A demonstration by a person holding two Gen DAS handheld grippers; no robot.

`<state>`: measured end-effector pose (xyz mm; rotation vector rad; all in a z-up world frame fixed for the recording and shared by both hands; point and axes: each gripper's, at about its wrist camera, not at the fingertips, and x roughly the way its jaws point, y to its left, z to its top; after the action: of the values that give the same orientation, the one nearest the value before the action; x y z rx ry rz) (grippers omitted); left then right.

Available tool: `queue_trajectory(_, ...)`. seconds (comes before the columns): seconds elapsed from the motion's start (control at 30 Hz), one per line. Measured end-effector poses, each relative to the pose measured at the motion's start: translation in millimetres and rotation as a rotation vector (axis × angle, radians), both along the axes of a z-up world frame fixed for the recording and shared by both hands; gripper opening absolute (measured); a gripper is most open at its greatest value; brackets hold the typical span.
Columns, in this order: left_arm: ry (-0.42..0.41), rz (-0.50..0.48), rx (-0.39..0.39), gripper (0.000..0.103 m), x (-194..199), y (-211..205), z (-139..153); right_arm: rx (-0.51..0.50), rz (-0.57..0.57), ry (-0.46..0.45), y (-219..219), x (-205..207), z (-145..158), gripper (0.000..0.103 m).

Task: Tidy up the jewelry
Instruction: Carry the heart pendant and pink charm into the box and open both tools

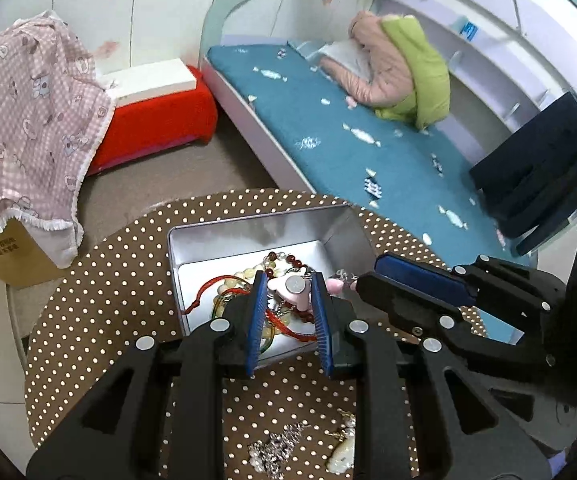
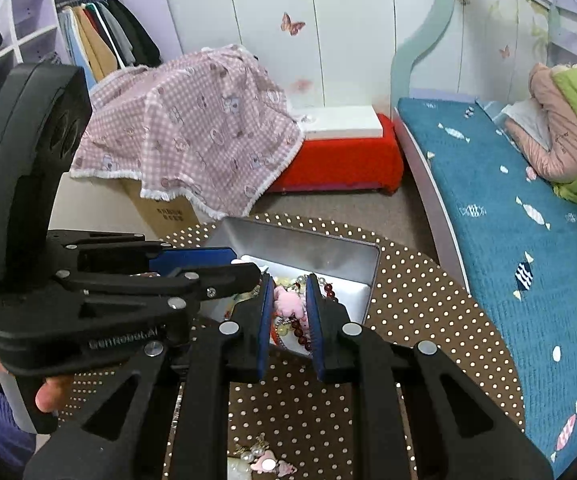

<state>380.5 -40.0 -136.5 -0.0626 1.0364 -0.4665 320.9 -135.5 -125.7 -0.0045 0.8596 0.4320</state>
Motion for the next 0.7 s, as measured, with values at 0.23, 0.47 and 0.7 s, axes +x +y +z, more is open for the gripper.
queue_trajectory(0.23,0.017,0.026,0.031,0.023,8.1,2.6,-16.7,-0.002,0.001,0.05,2.4,10.4,-16.5,0.015)
queue_trajectory(0.47,0.005,0.046,0.053,0.032,6.6,5.9,-17.0,0.002,-0.006,0.072,4.8,13.9,-23.7,0.015)
queue_trajectory(0.7,-0.013,0.062,0.061,0.037,2.7,11.0,-11.5,0.033,-0.007,0.07,0.1,16.2,-23.3,0.018)
